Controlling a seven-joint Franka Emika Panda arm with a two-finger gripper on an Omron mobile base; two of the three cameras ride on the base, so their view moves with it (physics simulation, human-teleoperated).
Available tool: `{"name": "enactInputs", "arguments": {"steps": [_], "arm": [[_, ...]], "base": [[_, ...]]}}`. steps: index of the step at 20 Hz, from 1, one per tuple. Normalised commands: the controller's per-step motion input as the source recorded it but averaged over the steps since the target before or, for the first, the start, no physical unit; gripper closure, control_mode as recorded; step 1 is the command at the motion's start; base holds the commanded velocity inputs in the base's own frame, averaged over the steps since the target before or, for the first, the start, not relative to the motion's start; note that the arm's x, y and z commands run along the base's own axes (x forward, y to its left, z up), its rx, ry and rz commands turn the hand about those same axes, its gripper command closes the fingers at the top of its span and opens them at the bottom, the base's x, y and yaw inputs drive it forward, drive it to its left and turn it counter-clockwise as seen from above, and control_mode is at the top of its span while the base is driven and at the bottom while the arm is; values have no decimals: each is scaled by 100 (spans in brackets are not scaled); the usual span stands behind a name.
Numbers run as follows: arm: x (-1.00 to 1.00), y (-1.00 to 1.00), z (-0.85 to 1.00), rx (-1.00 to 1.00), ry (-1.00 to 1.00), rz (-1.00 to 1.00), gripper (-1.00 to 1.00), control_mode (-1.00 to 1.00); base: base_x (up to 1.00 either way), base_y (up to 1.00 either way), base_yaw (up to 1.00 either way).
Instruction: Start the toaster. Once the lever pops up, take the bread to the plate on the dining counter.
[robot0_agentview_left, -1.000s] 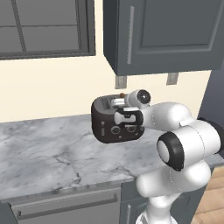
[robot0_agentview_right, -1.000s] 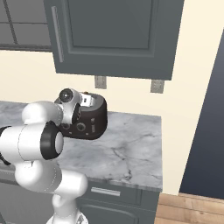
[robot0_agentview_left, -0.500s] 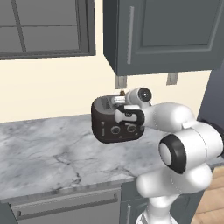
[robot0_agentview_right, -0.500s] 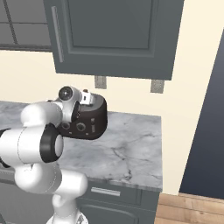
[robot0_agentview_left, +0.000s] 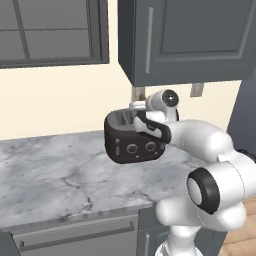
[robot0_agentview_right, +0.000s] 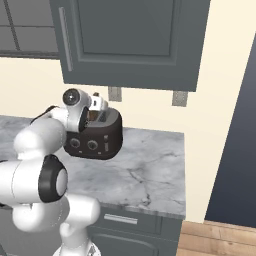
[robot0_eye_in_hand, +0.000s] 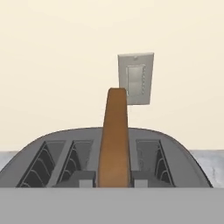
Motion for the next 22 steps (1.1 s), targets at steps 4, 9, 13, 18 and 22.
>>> {"name": "enactInputs", "arguments": {"steps": [4, 9, 13, 18, 22], "arm": [[-62, 0, 56, -1, 0, 0, 100, -100], [-77, 0, 43, -1, 0, 0, 100, -100], [-77, 0, 29, 0, 0, 0, 100, -100], [-90, 0, 12, 0, 1, 0, 100, -100], [-87, 0, 5, 0, 6, 0, 100, -100]], "base": [[0, 0, 0], [0, 0, 0], [0, 0, 0], [0, 0, 0], [0, 0, 0]]}}
